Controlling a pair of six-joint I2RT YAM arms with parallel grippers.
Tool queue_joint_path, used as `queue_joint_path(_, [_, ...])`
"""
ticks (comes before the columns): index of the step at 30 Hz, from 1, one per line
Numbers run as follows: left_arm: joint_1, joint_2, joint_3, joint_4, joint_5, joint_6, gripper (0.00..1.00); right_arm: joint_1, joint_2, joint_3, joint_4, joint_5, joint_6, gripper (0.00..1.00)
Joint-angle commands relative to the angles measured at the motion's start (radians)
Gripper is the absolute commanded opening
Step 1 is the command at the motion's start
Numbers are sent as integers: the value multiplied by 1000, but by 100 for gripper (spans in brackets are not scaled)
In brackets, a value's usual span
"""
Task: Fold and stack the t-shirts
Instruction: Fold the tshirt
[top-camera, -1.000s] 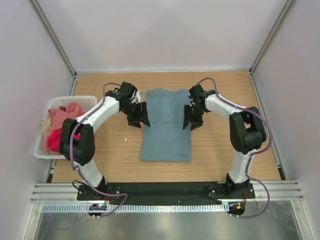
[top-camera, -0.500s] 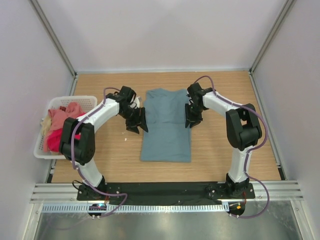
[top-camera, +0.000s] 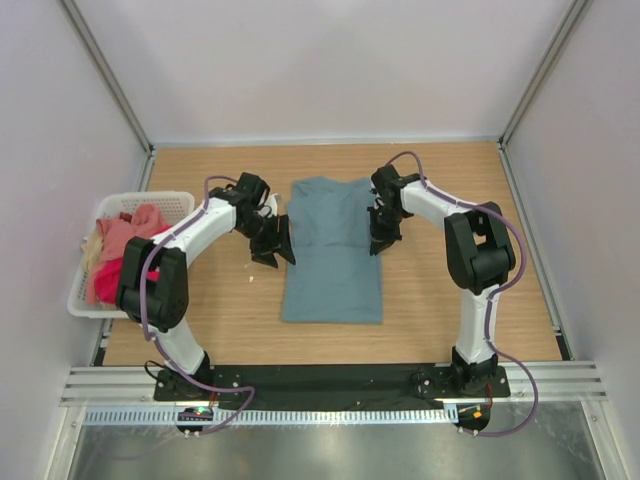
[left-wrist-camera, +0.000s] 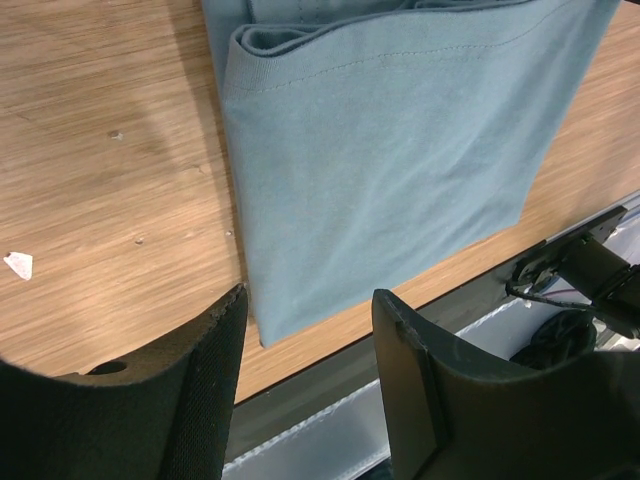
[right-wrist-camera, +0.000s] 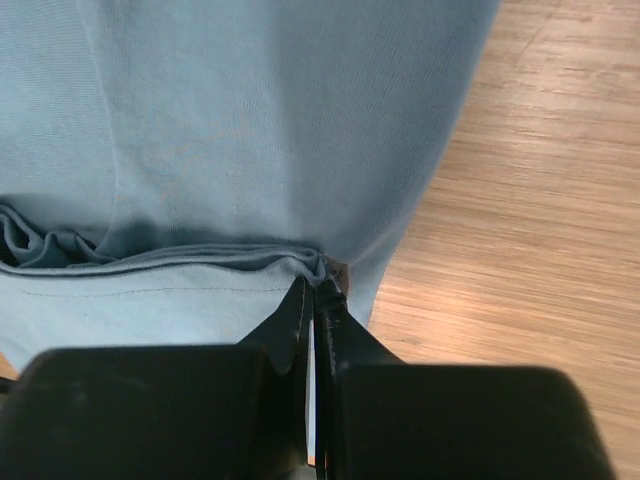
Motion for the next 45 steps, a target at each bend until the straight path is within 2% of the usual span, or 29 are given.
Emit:
queue_joint_path(1, [13, -61, -10, 1, 26, 4, 54, -1, -37, 48, -38, 41, -1, 1])
queue_joint_path(10, [27, -62, -29, 8, 24, -2, 54, -1, -164, -19, -87, 89, 44, 1])
queue_joint_path(17, [25, -27, -23, 16, 40, -7, 54, -6, -144, -87, -32, 101, 58, 1])
queue_joint_path(23, [25, 39, 22, 117, 75, -34, 53, -9, -132, -81, -29, 122, 62, 2])
queue_joint_path(26, [25, 122, 97, 105, 74, -40, 51, -11, -127, -90, -26, 156, 56, 9])
queue_joint_path(27, [25, 137, 112, 90, 63, -44, 49, -14, -120, -88, -29, 168, 48, 16])
queue_joint_path(29, [25, 152, 135, 74, 22, -53, 48, -18, -103, -82, -35, 184, 36, 18])
queue_joint_path(31, [25, 136, 138, 58, -46, -38, 50, -18, -96, -67, -55, 222, 19, 25])
queue_joint_path(32, [27, 128, 137, 53, -66, -13, 53, -18, -107, -64, -60, 224, 15, 30])
queue_joint_path(33, [25, 120, 138, 42, -96, 2, 59, -18, -116, -67, -66, 224, 10, 42])
queue_joint_path(35, [27, 108, 138, 38, -104, 42, 63, -18, -145, -77, -74, 217, 7, 52])
queue_joint_path(36, [25, 108, 140, 19, -106, 51, 64, -18, -179, -93, -84, 207, 5, 61])
queue_joint_path(38, [27, 97, 135, -8, -97, 67, 64, -18, -216, -117, -97, 191, -4, 66])
queue_joint_path(40, [27, 71, 73, 1, -65, 65, 64, -18, -285, -183, -92, 46, -17, 73])
queue_joint_path(42, [25, 25, -33, 37, 21, 50, 67, -15, -329, -273, -74, -60, -13, 75])
queue_joint_path(45, [19, -10, -121, 74, 77, 36, 69, -12, -428, -431, 16, -164, 33, 77])
